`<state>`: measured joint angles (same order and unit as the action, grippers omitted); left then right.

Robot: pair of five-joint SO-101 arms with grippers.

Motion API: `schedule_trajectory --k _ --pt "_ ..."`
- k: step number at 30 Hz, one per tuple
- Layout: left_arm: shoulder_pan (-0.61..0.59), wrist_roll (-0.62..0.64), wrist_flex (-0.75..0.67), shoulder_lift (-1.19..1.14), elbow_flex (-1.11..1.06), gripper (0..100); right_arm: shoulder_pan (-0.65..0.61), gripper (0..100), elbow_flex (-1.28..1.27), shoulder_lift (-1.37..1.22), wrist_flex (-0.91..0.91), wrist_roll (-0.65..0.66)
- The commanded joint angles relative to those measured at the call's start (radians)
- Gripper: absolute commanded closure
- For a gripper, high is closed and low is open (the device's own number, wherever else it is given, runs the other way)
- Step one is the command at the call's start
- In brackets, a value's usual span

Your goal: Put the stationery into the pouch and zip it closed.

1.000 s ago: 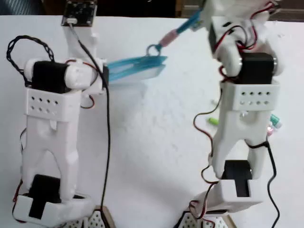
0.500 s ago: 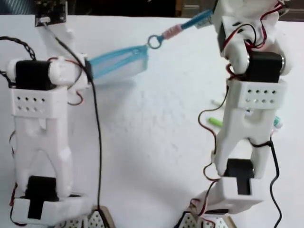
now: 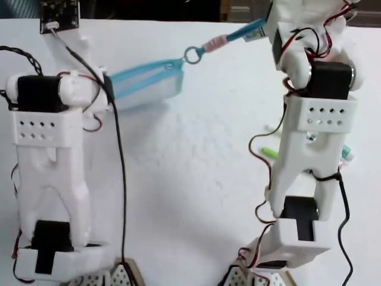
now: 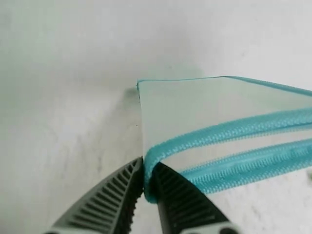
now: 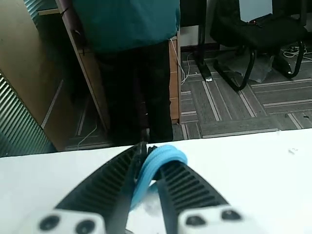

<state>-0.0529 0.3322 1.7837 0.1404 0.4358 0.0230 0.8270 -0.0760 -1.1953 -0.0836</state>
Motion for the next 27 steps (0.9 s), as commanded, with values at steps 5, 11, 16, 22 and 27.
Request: schedule_trajectory --k 5,11,16,22,27 --pt "-0.036 0.009 0.006 0.064 0.023 98 0.099 98.1 0.034 0.004 0.002 0.011" --pt "-0.036 0.009 0.005 0.114 0.023 98 0.113 98.1 0.035 0.005 -0.018 0.011" --pt "-0.031 0.009 0.005 0.113 0.021 98 0.102 98.1 0.035 0.005 -0.082 0.011" --pt "0.015 -0.012 0.005 0.114 0.011 98 -0.001 94.8 0.044 0.03 -0.194 0.012" --pt "0.019 -0.012 0.003 0.114 -0.023 98 -0.11 75.5 0.044 0.088 -0.302 0.012"
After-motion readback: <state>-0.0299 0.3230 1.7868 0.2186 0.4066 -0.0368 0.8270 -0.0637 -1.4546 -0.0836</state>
